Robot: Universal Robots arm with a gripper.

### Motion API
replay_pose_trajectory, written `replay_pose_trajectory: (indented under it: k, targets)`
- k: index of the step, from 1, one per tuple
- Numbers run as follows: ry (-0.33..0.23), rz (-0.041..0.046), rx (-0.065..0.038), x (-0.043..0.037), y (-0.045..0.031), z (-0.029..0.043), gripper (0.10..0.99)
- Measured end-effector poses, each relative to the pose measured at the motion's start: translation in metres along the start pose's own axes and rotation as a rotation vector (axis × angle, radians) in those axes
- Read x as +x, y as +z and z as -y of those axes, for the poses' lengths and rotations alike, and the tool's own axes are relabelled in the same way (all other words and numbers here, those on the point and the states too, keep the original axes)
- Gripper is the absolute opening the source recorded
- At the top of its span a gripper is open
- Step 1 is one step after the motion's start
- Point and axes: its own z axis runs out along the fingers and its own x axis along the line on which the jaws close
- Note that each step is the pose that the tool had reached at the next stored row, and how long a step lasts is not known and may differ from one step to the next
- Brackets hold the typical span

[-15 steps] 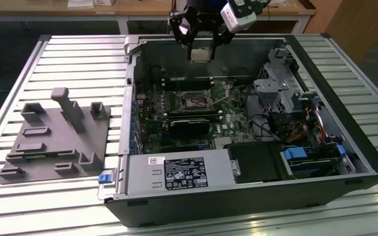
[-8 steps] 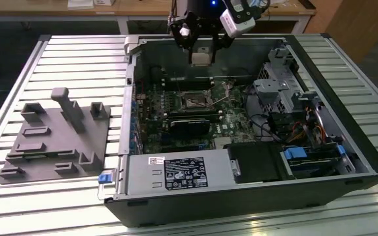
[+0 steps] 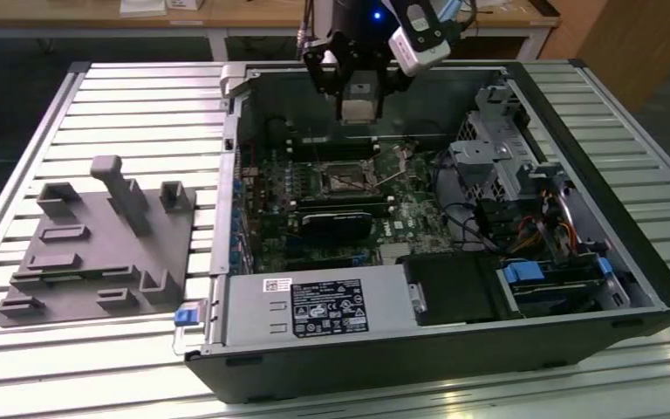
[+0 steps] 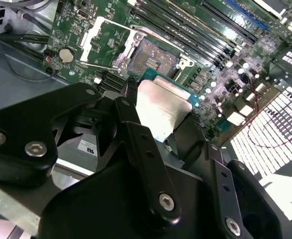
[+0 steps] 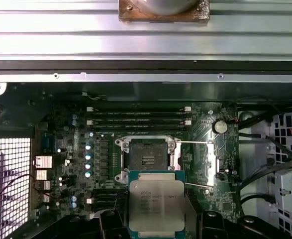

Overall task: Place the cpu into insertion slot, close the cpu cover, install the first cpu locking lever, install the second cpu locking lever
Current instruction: 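Place the cpu into insertion slot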

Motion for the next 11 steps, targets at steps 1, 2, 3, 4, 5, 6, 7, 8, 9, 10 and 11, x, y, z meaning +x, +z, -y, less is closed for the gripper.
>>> replay_pose_trajectory:
  k: [1,2,3,4,5,6,7,8,9,10,11]
  targets:
    - [0.0,0.0016,0.0,0.0,0.0013,0.0001,0.541]
    - [0.0,0.003,0.0,0.0001,0.0024,0.0002,0.541]
    - [0.0,0.0044,0.0,0.0002,0.0033,0.0003,0.541]
    - [-0.001,0.0059,0.0,0.0002,0.0042,0.0004,0.541]
    - [-0.001,0.0078,0.0,0.0003,0.0053,0.0005,0.541]
    - [-0.001,0.0096,0.0,0.0004,0.0063,0.0006,0.541]
    - [-0.001,0.0113,0.0,0.0004,0.0075,0.0007,0.541]
    - [-0.002,0.0133,0.0,0.0005,0.0088,0.0008,0.541]
    - [-0.002,0.0158,0.0,0.0005,0.01,0.0009,0.541]
    - [-0.003,0.0186,0.0,0.0005,0.0111,0.001,0.541]
    - [-0.004,0.0219,0.0,0.0007,0.0122,0.0011,0.541]
